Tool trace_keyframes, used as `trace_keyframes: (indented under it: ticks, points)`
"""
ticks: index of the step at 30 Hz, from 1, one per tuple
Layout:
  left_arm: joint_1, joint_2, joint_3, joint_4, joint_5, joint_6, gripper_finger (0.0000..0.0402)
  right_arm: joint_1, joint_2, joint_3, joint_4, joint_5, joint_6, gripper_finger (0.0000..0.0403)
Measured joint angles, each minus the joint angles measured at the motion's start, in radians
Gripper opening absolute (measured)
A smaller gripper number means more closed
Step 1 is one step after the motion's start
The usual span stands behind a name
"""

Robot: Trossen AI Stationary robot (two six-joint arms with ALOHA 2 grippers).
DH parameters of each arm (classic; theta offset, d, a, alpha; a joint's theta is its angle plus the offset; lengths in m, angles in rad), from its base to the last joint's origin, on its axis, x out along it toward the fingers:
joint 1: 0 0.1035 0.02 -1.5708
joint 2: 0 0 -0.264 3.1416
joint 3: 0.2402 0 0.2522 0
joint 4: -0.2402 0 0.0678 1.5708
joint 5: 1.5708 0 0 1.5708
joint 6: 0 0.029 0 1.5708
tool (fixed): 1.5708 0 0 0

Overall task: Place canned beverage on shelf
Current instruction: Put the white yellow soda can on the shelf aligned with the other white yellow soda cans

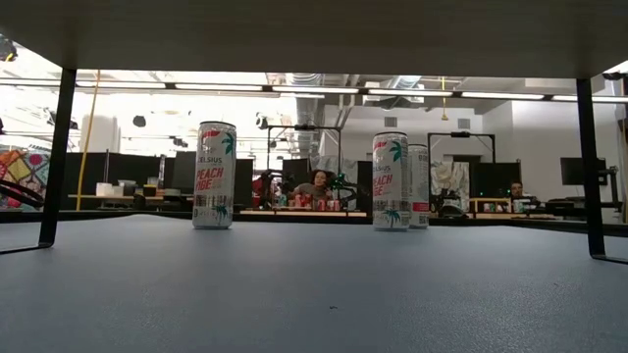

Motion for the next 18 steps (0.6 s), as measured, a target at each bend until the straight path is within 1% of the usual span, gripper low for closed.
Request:
trace_keyframes:
  ticks: [4, 18]
  points:
    - [0.000, 0.000, 0.000, 0.000, 0.000, 0.000, 0.0387, -0.010, 0.000, 0.000, 0.003, -0.019, 0.000, 0.0034]
    - [0.000, 0.000, 0.000, 0.000, 0.000, 0.000, 0.0387, -0.019, 0.000, 0.000, 0.006, -0.026, 0.000, 0.0034]
